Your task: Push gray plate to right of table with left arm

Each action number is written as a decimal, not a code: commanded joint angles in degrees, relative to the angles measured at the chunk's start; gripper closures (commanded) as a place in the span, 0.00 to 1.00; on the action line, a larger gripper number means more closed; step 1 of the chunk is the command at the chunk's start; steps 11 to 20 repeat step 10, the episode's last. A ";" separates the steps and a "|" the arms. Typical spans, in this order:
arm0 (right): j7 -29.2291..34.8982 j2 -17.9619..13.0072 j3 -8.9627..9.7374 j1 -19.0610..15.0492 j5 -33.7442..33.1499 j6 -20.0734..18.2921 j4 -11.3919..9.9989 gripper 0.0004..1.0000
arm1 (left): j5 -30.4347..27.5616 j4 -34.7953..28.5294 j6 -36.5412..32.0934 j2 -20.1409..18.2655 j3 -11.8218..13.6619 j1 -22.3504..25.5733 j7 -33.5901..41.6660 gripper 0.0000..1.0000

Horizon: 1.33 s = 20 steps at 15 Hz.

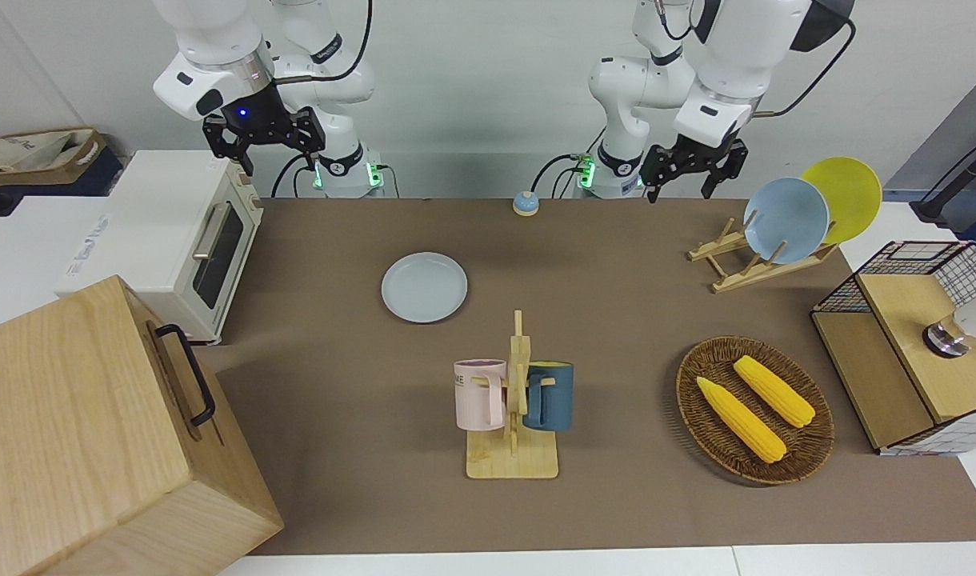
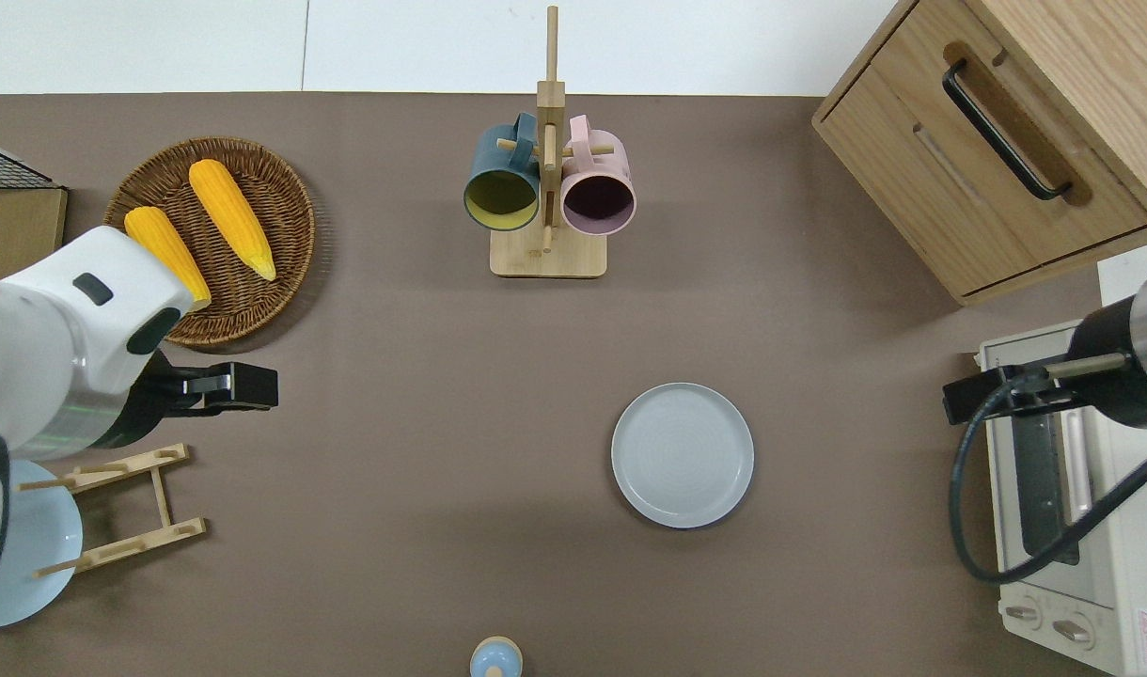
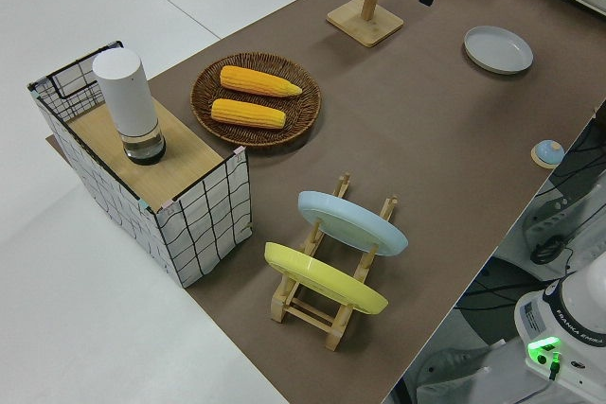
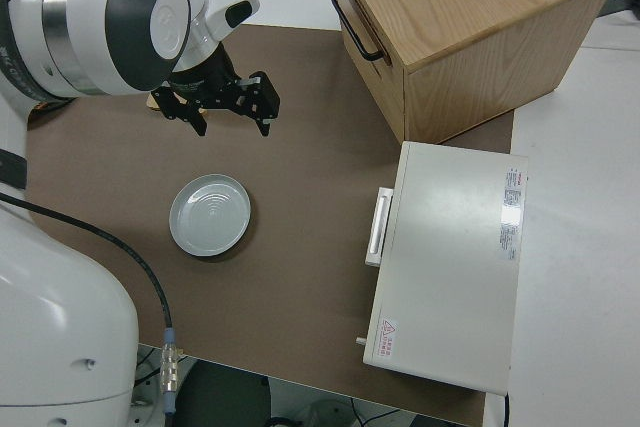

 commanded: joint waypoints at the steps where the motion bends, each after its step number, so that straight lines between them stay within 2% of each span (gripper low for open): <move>1: 0.66 -0.14 0.92 -1.16 0.25 -0.90 0.53 0.02 | -0.91 2.82 -1.37 1.02 1.91 0.34 6.02 0.01; 7: 0.66 -0.14 0.92 -1.07 0.25 -0.90 0.53 0.02 | -0.65 4.50 -2.43 0.84 3.57 0.34 7.90 0.01; 20: 0.66 -0.14 0.92 -1.07 0.25 -0.90 0.53 0.02 | -0.30 4.50 -2.43 0.84 3.58 0.25 7.98 0.01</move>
